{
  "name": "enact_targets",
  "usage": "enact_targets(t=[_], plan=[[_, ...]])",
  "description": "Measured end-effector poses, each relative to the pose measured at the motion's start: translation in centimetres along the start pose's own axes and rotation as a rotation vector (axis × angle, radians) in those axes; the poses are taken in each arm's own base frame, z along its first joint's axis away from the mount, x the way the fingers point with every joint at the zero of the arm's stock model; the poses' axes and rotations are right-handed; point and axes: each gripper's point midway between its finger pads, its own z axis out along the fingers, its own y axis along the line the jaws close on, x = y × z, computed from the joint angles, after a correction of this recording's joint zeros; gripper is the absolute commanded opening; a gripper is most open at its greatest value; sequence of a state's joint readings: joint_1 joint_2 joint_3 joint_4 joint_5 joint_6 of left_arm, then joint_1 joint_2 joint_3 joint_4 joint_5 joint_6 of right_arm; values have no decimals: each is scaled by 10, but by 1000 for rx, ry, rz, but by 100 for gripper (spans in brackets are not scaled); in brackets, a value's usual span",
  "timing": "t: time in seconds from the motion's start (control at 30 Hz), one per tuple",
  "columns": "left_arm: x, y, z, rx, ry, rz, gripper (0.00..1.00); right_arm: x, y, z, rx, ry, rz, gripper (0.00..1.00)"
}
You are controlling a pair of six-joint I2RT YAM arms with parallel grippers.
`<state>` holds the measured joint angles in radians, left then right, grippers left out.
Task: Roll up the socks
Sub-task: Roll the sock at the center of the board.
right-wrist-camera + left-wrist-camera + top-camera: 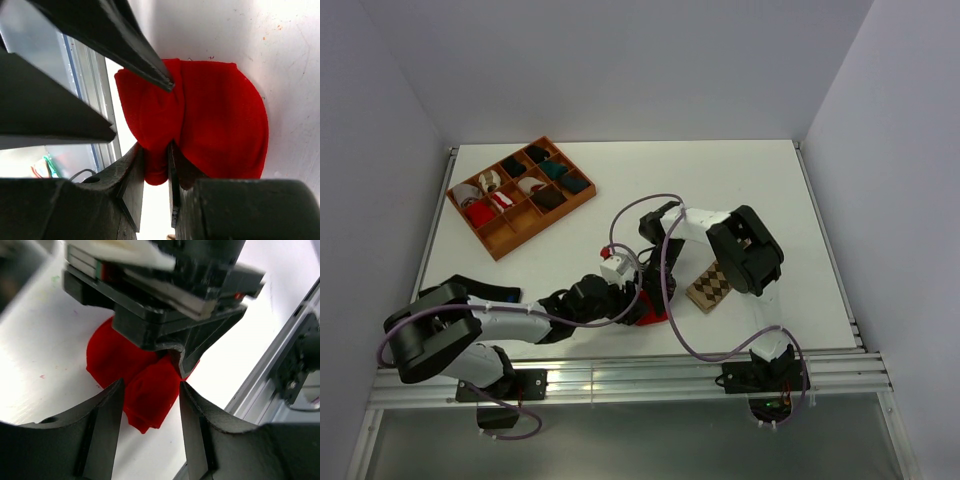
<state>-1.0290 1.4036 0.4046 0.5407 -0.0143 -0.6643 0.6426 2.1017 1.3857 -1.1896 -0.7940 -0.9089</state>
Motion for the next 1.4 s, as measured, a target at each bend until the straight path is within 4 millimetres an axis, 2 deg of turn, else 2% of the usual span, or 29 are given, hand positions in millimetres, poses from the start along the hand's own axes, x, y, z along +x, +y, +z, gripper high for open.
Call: enact_targets(t=[0.17, 0.27, 0.37, 0.4, 0.47, 0.5, 0.53, 0.63, 0.83, 0.9, 1.03, 1.13, 1.27, 1.4], plan=[[16, 6, 6, -4, 59, 18, 51, 0, 0, 0, -2, -1, 6, 17], [17, 4, 8, 10, 62, 18, 48, 0, 0, 0, -1, -1, 7, 17], [19, 2, 11, 23, 64, 15, 33, 0, 0, 0, 0, 0, 10, 20], [19, 2, 12, 26, 67, 14, 19, 0, 0, 0, 1, 1, 13, 21], [20, 0, 14, 30, 71, 9, 10, 1, -1, 0, 6, 6, 24, 27], [19, 0, 16, 30, 74, 6, 2, 2, -1, -1, 10, 10, 31, 30], [19, -1, 18, 30, 75, 1, 0, 3, -2, -1, 14, 13, 39, 36], [19, -2, 21, 28, 79, -20, 0, 6, -3, -2, 32, 13, 52, 48], [17, -2, 23, 3, 74, -65, 0, 6, -6, -9, 127, -17, 47, 59], [17, -2, 24, -10, 78, -76, 0, 7, -9, -14, 172, -46, 52, 60], [12, -3, 30, -29, 77, -94, 0, 10, -19, -34, 277, -92, 52, 62], [15, -1, 33, -50, 96, -134, 0, 2, -23, -58, 341, -174, 20, 62], [14, -3, 36, -64, 114, -169, 0, -2, -14, -91, 434, -272, -42, 62], [13, -1, 36, -65, 139, -205, 0, 11, 2, -107, 513, -330, -82, 62]])
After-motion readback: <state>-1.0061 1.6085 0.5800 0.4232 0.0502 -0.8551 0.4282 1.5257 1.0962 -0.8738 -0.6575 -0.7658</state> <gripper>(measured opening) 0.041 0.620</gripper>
